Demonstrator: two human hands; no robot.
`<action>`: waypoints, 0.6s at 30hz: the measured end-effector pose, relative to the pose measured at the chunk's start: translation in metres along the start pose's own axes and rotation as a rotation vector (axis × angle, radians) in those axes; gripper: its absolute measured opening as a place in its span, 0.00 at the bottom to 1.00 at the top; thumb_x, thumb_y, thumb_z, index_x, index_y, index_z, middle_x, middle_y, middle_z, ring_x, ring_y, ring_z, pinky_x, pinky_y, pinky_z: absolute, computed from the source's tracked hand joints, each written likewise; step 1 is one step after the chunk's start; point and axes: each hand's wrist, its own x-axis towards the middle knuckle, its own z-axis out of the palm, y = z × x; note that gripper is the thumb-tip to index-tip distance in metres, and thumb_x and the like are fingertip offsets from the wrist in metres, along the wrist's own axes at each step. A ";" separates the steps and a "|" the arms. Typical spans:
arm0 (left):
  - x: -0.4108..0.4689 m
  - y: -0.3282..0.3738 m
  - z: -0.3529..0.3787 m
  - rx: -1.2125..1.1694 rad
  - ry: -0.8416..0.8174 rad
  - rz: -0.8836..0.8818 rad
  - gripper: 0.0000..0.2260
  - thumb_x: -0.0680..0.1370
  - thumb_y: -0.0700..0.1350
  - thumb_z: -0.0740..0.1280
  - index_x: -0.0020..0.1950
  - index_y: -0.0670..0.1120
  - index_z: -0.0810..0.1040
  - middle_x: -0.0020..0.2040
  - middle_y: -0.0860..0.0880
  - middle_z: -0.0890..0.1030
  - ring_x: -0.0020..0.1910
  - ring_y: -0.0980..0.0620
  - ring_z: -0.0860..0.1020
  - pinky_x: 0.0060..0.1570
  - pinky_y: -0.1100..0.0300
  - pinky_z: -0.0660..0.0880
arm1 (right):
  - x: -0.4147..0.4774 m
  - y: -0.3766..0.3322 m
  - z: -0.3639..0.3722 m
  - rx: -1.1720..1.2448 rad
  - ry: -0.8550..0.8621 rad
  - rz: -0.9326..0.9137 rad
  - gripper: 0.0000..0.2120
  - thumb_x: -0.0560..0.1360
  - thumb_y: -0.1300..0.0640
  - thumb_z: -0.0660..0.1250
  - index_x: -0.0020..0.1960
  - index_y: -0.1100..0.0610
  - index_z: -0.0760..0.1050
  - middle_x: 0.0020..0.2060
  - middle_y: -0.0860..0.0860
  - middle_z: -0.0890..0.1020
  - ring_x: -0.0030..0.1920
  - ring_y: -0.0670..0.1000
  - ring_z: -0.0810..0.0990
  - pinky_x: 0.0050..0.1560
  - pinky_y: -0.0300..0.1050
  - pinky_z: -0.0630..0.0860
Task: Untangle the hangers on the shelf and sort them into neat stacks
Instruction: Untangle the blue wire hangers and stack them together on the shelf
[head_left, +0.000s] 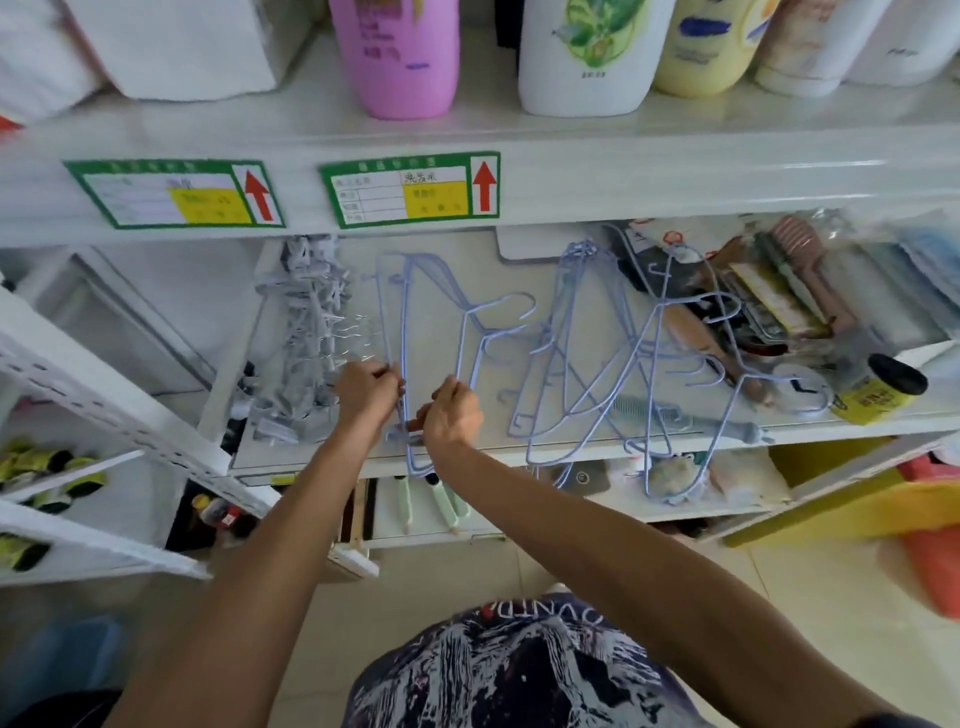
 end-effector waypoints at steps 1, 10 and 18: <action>0.001 0.000 0.002 0.082 0.009 0.027 0.10 0.77 0.37 0.65 0.37 0.38 0.81 0.29 0.45 0.79 0.26 0.52 0.76 0.25 0.63 0.73 | 0.003 0.005 -0.003 -0.058 0.007 0.008 0.18 0.84 0.53 0.50 0.44 0.62 0.70 0.32 0.59 0.76 0.19 0.52 0.77 0.17 0.41 0.71; 0.000 0.001 0.018 0.715 -0.043 0.108 0.09 0.77 0.35 0.63 0.54 0.31 0.76 0.51 0.33 0.80 0.53 0.34 0.79 0.48 0.51 0.74 | 0.040 -0.018 -0.067 -0.538 -0.186 0.032 0.15 0.79 0.54 0.57 0.45 0.62 0.79 0.32 0.54 0.83 0.19 0.48 0.74 0.20 0.33 0.67; 0.001 -0.003 0.042 0.859 -0.002 0.028 0.13 0.79 0.41 0.61 0.57 0.33 0.76 0.59 0.31 0.74 0.61 0.34 0.72 0.56 0.46 0.72 | 0.103 -0.073 -0.241 -0.590 0.292 -0.154 0.10 0.73 0.59 0.61 0.38 0.59 0.80 0.38 0.58 0.85 0.37 0.57 0.82 0.41 0.52 0.80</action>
